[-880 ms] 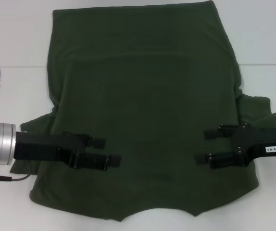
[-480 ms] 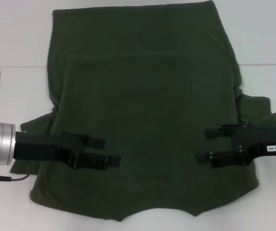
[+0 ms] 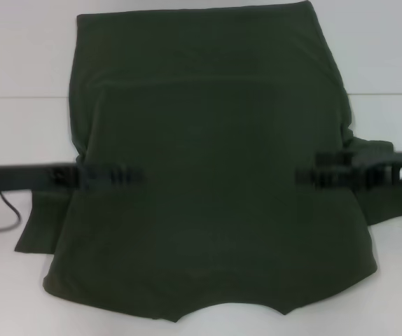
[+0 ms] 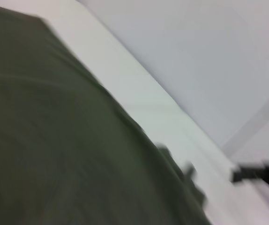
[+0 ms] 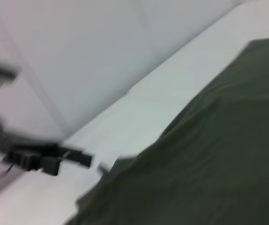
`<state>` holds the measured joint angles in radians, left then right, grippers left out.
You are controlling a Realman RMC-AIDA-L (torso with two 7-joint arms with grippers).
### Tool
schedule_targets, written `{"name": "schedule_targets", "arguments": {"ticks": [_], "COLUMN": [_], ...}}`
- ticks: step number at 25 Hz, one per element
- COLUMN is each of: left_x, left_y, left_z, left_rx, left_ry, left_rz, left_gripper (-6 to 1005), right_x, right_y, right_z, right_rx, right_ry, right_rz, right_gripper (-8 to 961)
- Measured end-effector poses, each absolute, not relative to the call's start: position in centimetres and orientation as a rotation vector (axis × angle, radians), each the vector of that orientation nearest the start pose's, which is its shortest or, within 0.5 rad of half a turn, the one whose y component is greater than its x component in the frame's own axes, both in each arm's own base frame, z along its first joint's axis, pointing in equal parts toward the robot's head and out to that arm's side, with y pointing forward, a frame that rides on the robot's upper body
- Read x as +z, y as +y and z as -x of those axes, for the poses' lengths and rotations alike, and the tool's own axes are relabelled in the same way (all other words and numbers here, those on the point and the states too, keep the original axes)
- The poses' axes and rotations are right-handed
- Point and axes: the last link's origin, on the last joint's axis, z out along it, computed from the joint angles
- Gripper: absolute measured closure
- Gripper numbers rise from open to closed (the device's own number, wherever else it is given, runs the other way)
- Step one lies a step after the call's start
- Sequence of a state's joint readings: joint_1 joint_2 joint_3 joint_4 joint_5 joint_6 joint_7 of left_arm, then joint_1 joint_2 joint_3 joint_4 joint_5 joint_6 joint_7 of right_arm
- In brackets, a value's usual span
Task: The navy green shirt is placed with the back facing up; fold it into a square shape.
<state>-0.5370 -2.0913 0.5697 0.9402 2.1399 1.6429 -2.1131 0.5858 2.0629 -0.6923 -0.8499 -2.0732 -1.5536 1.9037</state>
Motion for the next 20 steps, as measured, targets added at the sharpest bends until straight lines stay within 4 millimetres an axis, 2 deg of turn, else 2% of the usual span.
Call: {"name": "schedule_targets", "arguments": {"ticks": [4, 8, 14, 20], "left_x": [7.9, 8.7, 7.6, 6.6], "left_y": [34.9, 34.7, 34.3, 34.4], "left_z": [28.1, 30.6, 33.8, 35.0], "left_rx": [-0.786, -0.770, -0.714, -0.672], "left_ry": [-1.676, -1.773, -1.811, -1.763], "left_rz": [2.146, 1.953, 1.793, 1.767], "left_gripper": [91, 91, 92, 92], "right_x": [5.2, 5.9, 5.5, 5.4], "right_y": [38.0, 38.8, 39.2, 39.4], "right_z": [-24.0, -23.9, -23.6, -23.6], "right_rx": [0.715, 0.770, 0.795, 0.799], "right_ry": [1.295, 1.343, 1.354, 1.359], "right_rz": [2.433, 2.363, 2.366, 2.358], "right_gripper": [9, 8, 8, 8]}}
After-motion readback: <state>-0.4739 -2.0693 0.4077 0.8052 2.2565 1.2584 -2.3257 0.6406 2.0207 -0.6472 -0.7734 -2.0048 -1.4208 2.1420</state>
